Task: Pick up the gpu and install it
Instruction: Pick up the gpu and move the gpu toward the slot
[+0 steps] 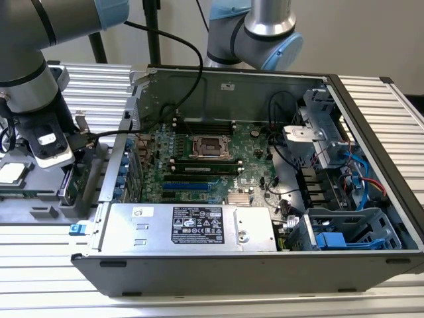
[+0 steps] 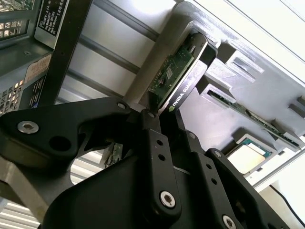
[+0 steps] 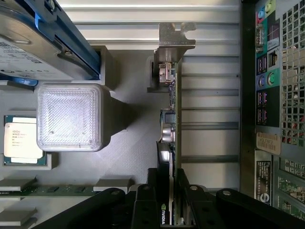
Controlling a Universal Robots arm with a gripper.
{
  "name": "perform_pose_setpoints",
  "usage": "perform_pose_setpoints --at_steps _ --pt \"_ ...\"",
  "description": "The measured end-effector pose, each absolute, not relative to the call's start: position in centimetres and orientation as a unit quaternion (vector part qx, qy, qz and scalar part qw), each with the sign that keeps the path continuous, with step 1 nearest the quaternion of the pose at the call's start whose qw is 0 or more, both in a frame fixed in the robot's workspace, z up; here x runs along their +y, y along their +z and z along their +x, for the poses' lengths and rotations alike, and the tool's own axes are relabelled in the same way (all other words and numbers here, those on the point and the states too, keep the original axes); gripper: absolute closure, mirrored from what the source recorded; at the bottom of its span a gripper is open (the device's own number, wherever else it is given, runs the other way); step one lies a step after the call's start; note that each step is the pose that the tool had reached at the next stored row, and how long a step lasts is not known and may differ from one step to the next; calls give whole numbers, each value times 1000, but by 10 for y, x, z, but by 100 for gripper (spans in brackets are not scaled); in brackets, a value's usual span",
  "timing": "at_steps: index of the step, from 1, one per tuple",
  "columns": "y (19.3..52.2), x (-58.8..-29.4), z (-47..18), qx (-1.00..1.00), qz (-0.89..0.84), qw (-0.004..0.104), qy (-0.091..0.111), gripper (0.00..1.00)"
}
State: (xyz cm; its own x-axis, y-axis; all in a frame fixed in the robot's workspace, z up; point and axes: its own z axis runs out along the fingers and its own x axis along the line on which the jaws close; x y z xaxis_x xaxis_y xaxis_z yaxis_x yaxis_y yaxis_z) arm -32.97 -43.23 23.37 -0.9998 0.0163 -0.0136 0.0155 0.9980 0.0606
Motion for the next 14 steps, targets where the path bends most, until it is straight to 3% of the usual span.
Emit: perform_pose_setpoints --at_steps 14 --pt "233 -432 -330 999 8 7 30 100"
